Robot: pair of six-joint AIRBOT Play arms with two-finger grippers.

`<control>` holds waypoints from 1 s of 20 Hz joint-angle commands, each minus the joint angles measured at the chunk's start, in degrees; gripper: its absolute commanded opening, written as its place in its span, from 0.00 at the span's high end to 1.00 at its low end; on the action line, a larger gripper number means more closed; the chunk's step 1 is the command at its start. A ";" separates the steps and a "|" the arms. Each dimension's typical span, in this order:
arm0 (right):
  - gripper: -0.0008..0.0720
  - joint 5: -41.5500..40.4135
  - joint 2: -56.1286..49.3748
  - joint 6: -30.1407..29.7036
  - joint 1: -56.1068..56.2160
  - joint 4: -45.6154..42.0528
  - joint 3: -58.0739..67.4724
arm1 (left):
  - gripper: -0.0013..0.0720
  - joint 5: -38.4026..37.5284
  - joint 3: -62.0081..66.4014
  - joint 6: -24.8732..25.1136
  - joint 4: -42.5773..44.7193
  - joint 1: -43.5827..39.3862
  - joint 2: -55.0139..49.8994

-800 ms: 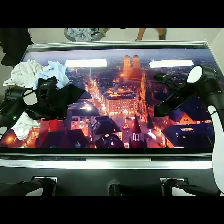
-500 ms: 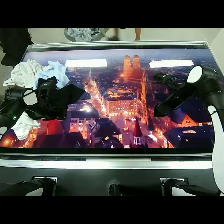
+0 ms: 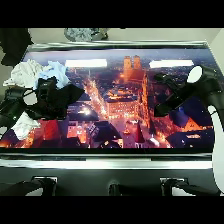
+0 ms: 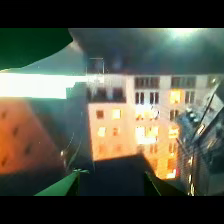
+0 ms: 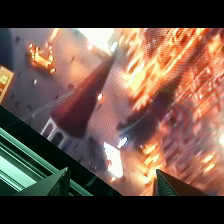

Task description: Fold the shirts.

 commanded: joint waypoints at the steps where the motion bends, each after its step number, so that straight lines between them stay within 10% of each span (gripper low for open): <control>1: 0.15 -1.77 -0.02 0.04 0.07 0.07 -0.02 | 0.32 3.45 -0.02 0.00 -0.04 -0.09 -0.22; 6: 0.15 -8.48 -0.02 0.04 0.07 0.04 -0.02 | 0.32 11.54 -0.02 0.02 -0.02 -0.11 -0.85; 9: 0.15 -13.07 -0.02 0.04 0.07 0.04 -0.02 | 0.91 15.78 -0.02 0.04 0.24 -0.09 -1.68; 11: 0.15 -17.07 -0.02 0.04 0.07 0.04 -0.04 | 0.94 18.93 0.00 0.02 0.20 -0.09 -2.12; 13: 0.15 -19.12 -0.07 0.07 0.07 0.04 -0.04 | 0.78 22.23 0.00 0.00 -0.02 -0.11 -2.25; 15: 0.15 -19.30 -0.20 0.04 0.07 0.04 -0.04 | 0.01 25.90 0.00 -0.31 0.02 0.15 -2.27; 20: 0.15 -13.73 -0.31 0.02 0.07 0.04 -0.07 | 0.00 21.66 6.75 -5.14 2.91 8.26 -2.14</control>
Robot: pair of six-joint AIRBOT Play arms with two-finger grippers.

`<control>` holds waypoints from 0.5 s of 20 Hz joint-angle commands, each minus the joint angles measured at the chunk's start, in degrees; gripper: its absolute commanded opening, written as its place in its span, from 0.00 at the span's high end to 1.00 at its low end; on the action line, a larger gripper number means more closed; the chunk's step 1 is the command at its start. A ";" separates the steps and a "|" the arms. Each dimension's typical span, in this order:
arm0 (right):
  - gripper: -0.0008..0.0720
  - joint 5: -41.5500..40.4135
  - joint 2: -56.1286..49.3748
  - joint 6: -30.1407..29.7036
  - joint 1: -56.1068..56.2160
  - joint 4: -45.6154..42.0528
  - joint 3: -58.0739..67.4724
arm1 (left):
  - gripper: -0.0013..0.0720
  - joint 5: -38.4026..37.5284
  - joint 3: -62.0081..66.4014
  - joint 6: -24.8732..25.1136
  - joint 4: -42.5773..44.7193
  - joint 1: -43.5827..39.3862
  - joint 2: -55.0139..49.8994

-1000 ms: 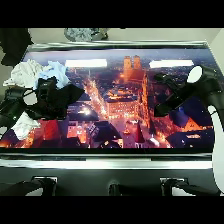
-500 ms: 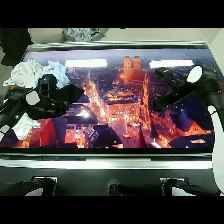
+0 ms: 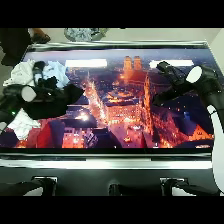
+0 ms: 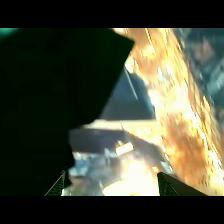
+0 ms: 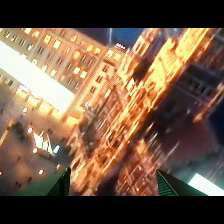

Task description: Fold the shirts.

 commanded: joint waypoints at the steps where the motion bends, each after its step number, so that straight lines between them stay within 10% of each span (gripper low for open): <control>1: 0.15 4.33 -0.04 0.00 0.09 0.04 -0.07 | 0.00 -5.81 3.76 -5.77 0.07 7.69 0.13; 5: 0.16 7.37 -0.04 -0.20 0.09 0.07 -0.07 | 0.00 -12.61 -6.49 1.11 -19.26 19.71 0.63; 10: 0.24 8.50 -0.04 -0.22 0.09 0.07 -0.07 | 0.00 8.37 -29.86 1.29 -46.86 25.62 3.80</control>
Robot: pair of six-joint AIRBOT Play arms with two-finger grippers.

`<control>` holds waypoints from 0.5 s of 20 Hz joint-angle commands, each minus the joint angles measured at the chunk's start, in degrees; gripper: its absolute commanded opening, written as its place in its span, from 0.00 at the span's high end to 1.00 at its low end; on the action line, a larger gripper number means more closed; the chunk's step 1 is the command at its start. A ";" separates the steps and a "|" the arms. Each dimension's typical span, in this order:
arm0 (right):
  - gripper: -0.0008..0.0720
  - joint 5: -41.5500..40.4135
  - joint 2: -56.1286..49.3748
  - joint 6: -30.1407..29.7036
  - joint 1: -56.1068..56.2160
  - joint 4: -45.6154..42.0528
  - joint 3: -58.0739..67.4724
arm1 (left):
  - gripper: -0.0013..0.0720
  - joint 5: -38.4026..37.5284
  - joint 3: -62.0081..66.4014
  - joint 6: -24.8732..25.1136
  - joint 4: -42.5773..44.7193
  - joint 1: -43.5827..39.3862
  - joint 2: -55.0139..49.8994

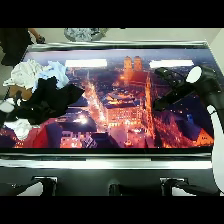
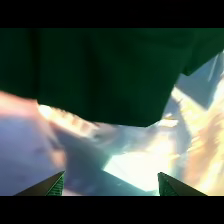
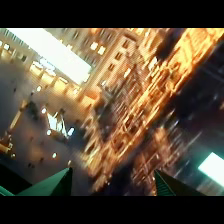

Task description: Fold the shirts.

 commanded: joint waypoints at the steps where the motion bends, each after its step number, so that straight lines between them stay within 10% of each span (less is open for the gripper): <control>1: 0.26 1.22 -0.04 -0.11 0.02 0.02 -0.02 | 0.00 14.67 -13.51 0.79 -20.00 3.17 1.31; 10: 0.26 -0.57 -0.04 0.15 0.02 0.42 -0.02 | 0.00 41.53 -16.90 0.61 -26.01 -2.27 -0.74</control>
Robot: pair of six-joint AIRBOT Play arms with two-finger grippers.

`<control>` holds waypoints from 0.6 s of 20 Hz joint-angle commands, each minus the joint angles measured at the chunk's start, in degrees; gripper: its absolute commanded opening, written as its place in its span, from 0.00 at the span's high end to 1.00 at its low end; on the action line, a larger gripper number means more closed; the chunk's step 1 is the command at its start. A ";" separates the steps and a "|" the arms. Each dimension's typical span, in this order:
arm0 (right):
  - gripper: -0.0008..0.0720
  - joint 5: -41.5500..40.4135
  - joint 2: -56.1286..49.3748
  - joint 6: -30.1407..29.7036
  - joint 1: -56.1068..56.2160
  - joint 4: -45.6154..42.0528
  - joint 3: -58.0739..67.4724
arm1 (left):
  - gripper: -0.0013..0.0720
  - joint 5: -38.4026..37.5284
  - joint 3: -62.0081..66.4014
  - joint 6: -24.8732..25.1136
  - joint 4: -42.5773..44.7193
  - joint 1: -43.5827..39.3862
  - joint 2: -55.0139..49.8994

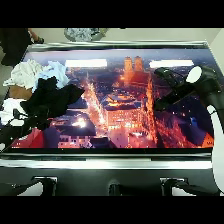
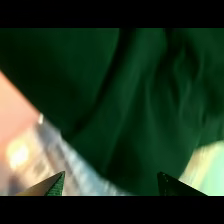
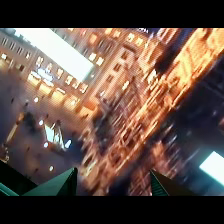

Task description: Fold the shirts.

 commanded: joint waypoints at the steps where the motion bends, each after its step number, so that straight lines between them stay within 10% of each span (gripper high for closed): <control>1: 0.26 -0.72 -0.02 0.26 0.02 0.55 -0.02 | 0.00 8.63 -0.72 -0.02 -4.70 -1.86 -2.23; 12: 0.26 -0.24 -0.02 0.24 0.02 3.10 -0.02 | 0.04 11.98 6.23 0.15 -5.97 -4.85 -10.99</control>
